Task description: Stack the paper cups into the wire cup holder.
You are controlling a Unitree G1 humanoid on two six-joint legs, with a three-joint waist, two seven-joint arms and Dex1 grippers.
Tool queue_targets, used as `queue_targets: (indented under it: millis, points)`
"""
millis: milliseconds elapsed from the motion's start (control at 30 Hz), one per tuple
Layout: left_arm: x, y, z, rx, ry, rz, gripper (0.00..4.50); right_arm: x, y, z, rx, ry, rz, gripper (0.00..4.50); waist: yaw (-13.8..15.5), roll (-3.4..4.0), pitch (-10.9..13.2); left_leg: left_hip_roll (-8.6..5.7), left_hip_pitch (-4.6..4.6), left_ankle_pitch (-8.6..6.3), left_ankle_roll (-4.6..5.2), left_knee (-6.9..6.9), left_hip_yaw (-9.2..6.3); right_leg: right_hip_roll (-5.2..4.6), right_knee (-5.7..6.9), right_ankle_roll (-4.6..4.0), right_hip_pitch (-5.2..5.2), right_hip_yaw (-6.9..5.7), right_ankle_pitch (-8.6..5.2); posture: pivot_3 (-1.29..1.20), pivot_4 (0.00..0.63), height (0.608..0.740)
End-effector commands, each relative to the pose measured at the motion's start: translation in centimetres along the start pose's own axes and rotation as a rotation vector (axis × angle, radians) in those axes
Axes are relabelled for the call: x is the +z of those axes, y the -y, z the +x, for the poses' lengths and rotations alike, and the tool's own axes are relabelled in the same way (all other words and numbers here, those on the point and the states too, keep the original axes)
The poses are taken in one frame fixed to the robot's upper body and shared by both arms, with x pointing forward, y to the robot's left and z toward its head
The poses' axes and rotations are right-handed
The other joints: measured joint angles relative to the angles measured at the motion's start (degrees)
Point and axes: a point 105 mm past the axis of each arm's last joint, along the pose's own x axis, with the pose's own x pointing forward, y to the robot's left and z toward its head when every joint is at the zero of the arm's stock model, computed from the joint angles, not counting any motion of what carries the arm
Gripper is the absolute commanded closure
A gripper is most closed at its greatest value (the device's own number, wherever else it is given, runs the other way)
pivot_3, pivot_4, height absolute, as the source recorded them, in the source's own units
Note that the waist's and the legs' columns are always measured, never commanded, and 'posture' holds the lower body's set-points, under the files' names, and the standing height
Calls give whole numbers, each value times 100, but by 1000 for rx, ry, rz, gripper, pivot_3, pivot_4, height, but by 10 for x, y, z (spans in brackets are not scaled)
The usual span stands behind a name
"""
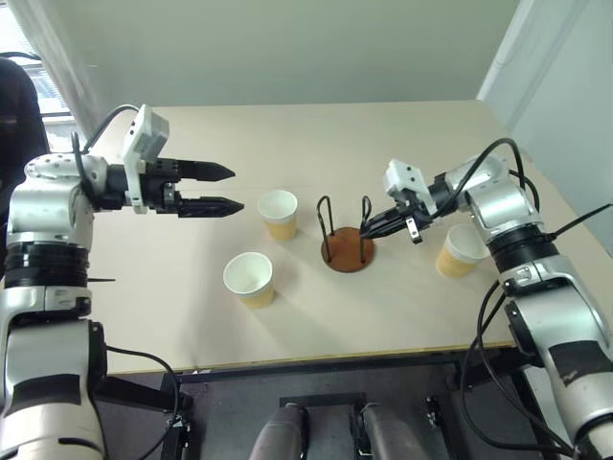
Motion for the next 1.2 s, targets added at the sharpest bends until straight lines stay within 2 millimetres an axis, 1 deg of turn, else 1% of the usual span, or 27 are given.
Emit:
queue_targets:
  millis: [33, 333, 500, 533, 567, 633, 833, 933, 1000, 1133, 1200]
  points:
    - [12, 2, -8, 11, 17, 42, 0, 11, 6, -5, -7, -8, -59, 4464, -2, 0, 0, 0, 0, 0, 0, 0, 0, 0, 0, 0, 0, 0, 0, 0, 150, 740]
    - [13, 2, -9, 18, 17, 42, 0, 9, 5, -1, 27, -28, -77, 4464, -4, 0, 0, 0, 1, 0, -1, 0, 0, 0, 2, -2, 0, 0, 0, 0, 150, 740]
    - [14, 2, -10, 18, 16, 44, 0, 3, 10, -2, -5, -73, -90, 4464, -6, 0, 0, 0, 1, 0, -1, 0, 0, 0, 4, -4, 0, 0, 1, 0, 150, 740]
    - [14, 2, -10, 17, 16, 43, 0, 1, 11, -3, -14, -87, -92, 3991, -7, 0, 0, 0, 1, 0, -2, 0, 0, 0, 4, -4, 0, 0, 1, 0, 150, 740]
    - [14, 2, -9, 16, 17, 43, 0, -1, 13, -4, -27, -108, -102, 3767, -7, 0, 0, 0, 2, 0, -2, 0, 0, 0, 5, -5, 0, 0, 1, 0, 150, 740]
    - [14, 3, -9, 14, 18, 43, 0, -4, 16, -6, -44, -130, -117, 3142, -5, 0, 0, 0, 2, 0, -2, 0, 0, 0, 6, -5, 0, 0, 1, 0, 150, 740]
    - [14, 2, -7, 12, 20, 42, 0, -6, 18, -11, -65, -128, -128, 1009, -6, 0, 0, 1, 1, -2, -4, -2, 0, -1, 5, -7, -2, 0, 1, 0, 150, 740]
    - [14, 2, -5, 10, 20, 43, 0, -10, 16, -22, -75, -145, -134, 1009, 5, 0, 0, 0, 1, -3, -5, -2, 0, -1, 4, -8, -2, 0, 0, 0, 150, 740]
    - [14, 1, -4, 10, 21, 45, 0, -8, 16, -33, -99, -144, -137, 1009, 16, 0, 0, 0, 0, -3, -4, -2, 0, -2, 3, -8, -1, -1, 0, 0, 150, 740]
    - [15, 2, 2, -5, 20, 65, 0, 5, 14, -66, -163, -111, -120, 1009, 19, 0, 0, -1, -2, -3, -3, -2, 0, -3, 0, -7, -1, 0, 0, 0, 150, 740]
    - [16, 3, 6, -26, 18, 68, 0, 10, 9, -80, -190, -103, -103, 1009, 25, 0, 0, 0, -2, -3, -4, -4, 1, -2, 0, -8, -1, -1, 0, 0, 150, 740]
